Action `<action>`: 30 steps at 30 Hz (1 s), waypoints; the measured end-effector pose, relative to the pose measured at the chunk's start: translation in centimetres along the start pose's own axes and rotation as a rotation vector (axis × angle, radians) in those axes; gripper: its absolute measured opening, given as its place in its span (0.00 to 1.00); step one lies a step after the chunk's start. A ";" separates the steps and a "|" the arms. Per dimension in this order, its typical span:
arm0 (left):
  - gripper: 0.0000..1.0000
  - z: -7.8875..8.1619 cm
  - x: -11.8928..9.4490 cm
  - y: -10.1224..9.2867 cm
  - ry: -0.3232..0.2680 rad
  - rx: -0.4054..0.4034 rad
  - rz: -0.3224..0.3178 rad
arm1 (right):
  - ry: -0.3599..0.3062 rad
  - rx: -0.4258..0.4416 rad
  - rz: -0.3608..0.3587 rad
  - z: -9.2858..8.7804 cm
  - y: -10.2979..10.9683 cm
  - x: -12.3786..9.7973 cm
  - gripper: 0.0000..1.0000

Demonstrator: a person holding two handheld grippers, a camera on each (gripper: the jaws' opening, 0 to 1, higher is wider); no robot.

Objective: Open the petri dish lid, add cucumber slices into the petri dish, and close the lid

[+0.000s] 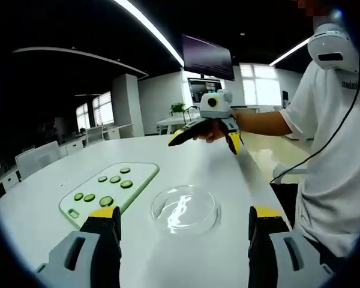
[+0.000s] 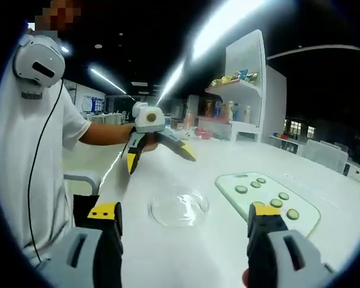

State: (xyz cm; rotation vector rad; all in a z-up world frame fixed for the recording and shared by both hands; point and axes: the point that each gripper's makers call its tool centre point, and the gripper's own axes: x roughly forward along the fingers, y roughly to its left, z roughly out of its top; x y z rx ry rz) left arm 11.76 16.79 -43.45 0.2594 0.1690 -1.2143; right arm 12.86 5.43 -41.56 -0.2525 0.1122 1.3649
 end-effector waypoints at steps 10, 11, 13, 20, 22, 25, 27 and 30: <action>0.88 -0.8 1.7 0.0 0.035 -0.005 -0.033 | 0.058 -0.013 0.088 -1.2 1.0 3.0 0.85; 0.88 -0.9 1.8 -0.1 0.039 -0.004 -0.039 | 0.064 -0.014 0.095 -1.4 1.0 3.3 0.85; 0.88 -1.0 2.0 -0.2 0.044 -0.002 -0.049 | 0.073 -0.014 0.110 -1.5 1.1 3.7 0.85; 0.88 -1.0 2.5 -0.2 0.049 -0.003 -0.062 | 0.099 -0.023 0.155 -2.0 1.5 5.2 0.85; 0.88 -1.2 2.8 -0.1 0.056 -0.002 -0.064 | 0.101 -0.022 0.165 -2.1 1.5 5.7 0.85; 0.88 -1.4 3.2 -0.1 0.061 -0.005 -0.071 | 0.106 -0.021 0.174 -2.3 1.5 6.4 0.85; 0.88 -1.6 3.5 -0.1 0.064 -0.008 -0.078 | 0.114 -0.022 0.183 -2.6 1.6 6.7 0.84; 0.88 -1.8 3.8 -0.2 0.069 -0.008 -0.086 | 0.125 -0.021 0.193 -2.9 1.5 7.1 0.84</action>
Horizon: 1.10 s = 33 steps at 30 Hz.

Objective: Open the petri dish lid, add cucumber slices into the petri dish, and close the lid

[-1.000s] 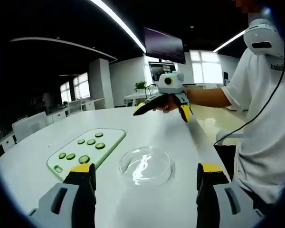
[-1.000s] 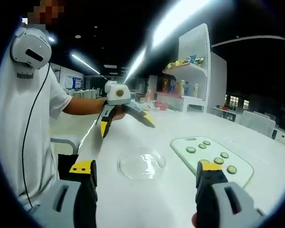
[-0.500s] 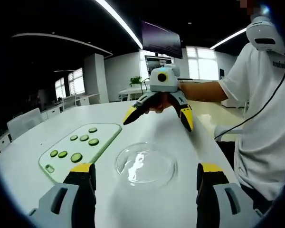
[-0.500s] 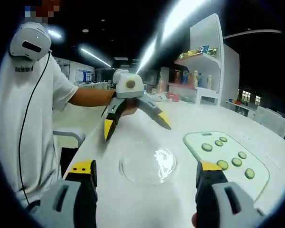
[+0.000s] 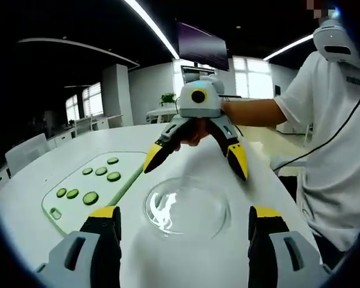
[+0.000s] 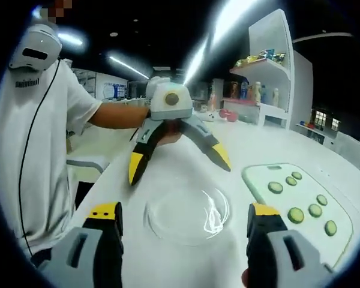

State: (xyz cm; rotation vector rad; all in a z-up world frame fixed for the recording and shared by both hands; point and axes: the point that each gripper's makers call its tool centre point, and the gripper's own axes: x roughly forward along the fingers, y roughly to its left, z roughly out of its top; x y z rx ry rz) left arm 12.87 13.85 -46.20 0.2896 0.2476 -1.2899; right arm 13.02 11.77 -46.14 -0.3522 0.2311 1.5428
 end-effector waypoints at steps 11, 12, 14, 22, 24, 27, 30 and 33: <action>0.86 -0.5 0.7 0.1 0.009 -0.005 -0.022 | 0.033 -0.003 0.023 -0.7 -0.3 1.1 0.83; 0.86 -0.5 0.8 0.0 0.009 -0.005 -0.024 | 0.035 -0.004 0.025 -0.7 -0.3 1.1 0.83; 0.86 -0.6 0.9 0.0 0.010 -0.004 -0.026 | 0.039 -0.004 0.029 -0.8 -0.2 1.2 0.83; 0.83 -0.8 1.3 0.4 0.010 -0.009 -0.030 | 0.044 0.011 0.020 -1.3 -0.7 1.4 0.81; 0.83 -0.8 1.4 0.4 0.010 -0.010 -0.033 | 0.044 0.012 0.019 -1.3 -0.7 1.5 0.81; 0.83 -0.8 1.5 0.4 0.009 -0.011 -0.036 | 0.044 0.012 0.024 -1.4 -0.6 1.5 0.80; 0.83 -0.8 1.6 0.3 0.009 -0.012 -0.040 | 0.048 0.013 0.024 -1.6 -0.6 1.7 0.80; 0.82 -0.9 1.7 0.3 0.010 -0.013 -0.044 | 0.046 0.017 0.025 -1.7 -0.7 1.7 0.80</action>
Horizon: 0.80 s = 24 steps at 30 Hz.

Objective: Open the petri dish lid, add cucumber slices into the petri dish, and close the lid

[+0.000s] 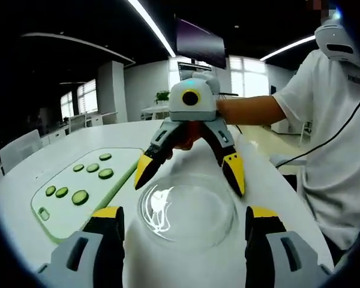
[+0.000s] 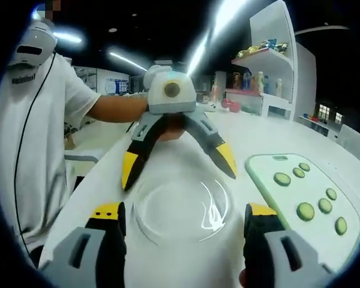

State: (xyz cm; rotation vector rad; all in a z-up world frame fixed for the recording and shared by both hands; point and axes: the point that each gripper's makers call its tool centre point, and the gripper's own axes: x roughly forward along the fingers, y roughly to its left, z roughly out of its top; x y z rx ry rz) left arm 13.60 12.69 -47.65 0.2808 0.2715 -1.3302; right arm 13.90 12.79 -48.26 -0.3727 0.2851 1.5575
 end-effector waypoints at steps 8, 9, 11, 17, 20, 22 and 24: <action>0.81 -0.1 0.2 0.1 -0.005 -0.003 -0.006 | 0.007 -0.005 0.010 -0.2 0.2 0.1 0.79; 0.81 -0.1 0.2 0.1 -0.006 -0.002 -0.007 | 0.008 -0.006 0.013 -0.3 0.2 0.1 0.79; 0.81 -0.1 0.3 0.0 -0.007 -0.003 -0.009 | 0.008 -0.007 0.013 -0.3 0.2 0.1 0.79; 0.80 -0.1 0.4 0.1 -0.011 -0.003 -0.011 | 0.002 -0.010 0.010 -0.2 0.0 0.1 0.77; 0.80 -0.1 0.4 0.0 -0.010 -0.001 -0.015 | 0.002 -0.013 0.013 -0.2 0.1 0.1 0.77; 0.80 -0.2 0.5 0.0 -0.009 -0.002 -0.016 | 0.006 -0.017 0.015 -0.3 0.1 0.2 0.77; 0.80 -0.2 0.5 0.0 -0.008 -0.001 -0.016 | 0.007 -0.018 0.015 -0.4 0.1 0.2 0.77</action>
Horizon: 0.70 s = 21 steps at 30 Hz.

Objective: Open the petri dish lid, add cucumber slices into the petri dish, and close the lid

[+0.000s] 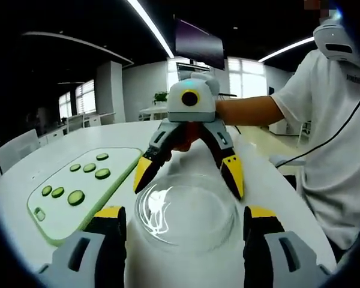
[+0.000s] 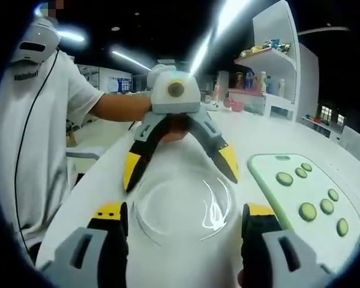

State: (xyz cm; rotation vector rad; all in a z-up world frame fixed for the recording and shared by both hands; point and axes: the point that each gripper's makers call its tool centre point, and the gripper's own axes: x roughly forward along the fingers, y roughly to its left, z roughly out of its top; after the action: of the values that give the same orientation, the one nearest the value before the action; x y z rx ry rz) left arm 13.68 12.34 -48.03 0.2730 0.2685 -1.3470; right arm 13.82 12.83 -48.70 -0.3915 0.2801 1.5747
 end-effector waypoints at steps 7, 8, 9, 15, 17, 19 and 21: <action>0.79 0.0 0.0 0.0 -0.002 0.001 -0.001 | -0.006 -0.005 0.000 0.2 0.0 0.1 0.76; 0.79 -0.1 0.1 0.0 -0.001 0.001 -0.004 | -0.007 -0.007 0.001 0.2 0.0 0.1 0.76; 0.78 -0.1 0.1 -0.1 0.001 0.002 -0.006 | -0.006 -0.006 0.001 0.1 0.0 0.1 0.76; 0.78 -0.1 0.3 -0.3 0.000 0.002 -0.013 | -0.001 -0.010 0.006 0.0 0.2 0.2 0.74; 0.78 0.0 0.3 -0.3 -0.004 0.001 -0.012 | -0.001 -0.013 0.004 -0.1 0.1 0.2 0.73; 0.77 0.0 0.4 -0.2 -0.006 0.002 -0.010 | -0.001 -0.014 0.002 -0.1 0.1 0.3 0.72; 0.77 0.1 0.4 -0.2 -0.008 0.000 -0.011 | -0.003 -0.012 0.002 -0.1 0.1 0.3 0.71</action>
State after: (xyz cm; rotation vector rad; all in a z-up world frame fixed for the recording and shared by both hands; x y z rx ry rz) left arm 13.56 11.87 -48.13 0.2659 0.2635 -1.3584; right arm 13.73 13.07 -48.90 -0.3983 0.2693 1.5798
